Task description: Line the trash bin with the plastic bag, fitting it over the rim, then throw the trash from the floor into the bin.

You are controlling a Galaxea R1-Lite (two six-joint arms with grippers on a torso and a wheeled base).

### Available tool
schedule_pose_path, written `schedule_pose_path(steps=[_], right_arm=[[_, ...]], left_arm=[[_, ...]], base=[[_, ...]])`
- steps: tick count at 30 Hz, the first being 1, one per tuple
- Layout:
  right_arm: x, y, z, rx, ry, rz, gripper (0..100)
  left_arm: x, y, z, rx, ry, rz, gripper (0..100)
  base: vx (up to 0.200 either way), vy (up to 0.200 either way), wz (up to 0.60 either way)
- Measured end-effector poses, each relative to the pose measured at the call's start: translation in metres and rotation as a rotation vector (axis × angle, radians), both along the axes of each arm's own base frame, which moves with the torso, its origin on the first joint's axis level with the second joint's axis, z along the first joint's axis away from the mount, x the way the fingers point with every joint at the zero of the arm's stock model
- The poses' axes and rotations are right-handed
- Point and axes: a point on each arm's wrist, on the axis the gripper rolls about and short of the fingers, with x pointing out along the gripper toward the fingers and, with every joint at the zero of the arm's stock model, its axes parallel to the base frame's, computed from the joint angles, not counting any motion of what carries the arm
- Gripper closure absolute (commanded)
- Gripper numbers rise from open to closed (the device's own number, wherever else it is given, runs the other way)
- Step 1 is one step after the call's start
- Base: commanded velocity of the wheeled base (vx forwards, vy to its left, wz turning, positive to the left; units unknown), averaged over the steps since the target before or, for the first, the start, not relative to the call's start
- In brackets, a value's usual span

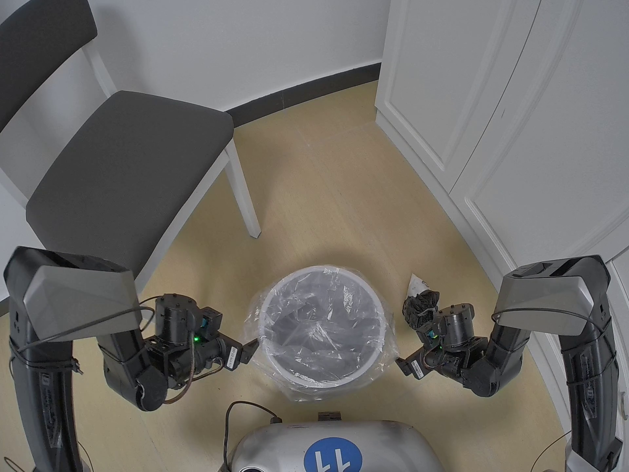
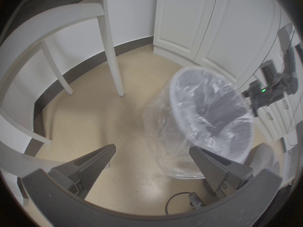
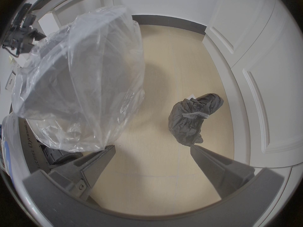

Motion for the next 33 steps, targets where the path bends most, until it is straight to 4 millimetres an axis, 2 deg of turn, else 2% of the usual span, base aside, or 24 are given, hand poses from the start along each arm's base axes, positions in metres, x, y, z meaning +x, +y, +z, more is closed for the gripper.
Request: schedule_pose_path(steps=[8,16,24,33], right_arm=[[0.001,-0.001,-0.001,0.001,-0.001,-0.004,0],[0.001,-0.003,0.005,0.007,-0.014,-0.011,0],[0.014,-0.006,0.019,0.073,-0.077,-0.056,0],[0.033,0.006,0.011,0.151,-0.118,-0.105,0]], left_arm=[[-0.011,0.027,0.038,-0.113,-0.035,-0.093,0],[-0.013,0.037,0.056,-0.124,-0.089,-0.065,0],[-0.005,0.037,0.056,-0.091,-0.122,0.006,0],[0.0,0.029,0.045,-0.078,-0.105,0.003,0]], base=[[0.0,0.0,0.0],[0.0,0.0,0.0],[0.0,0.0,0.0],[0.0,0.0,0.0]])
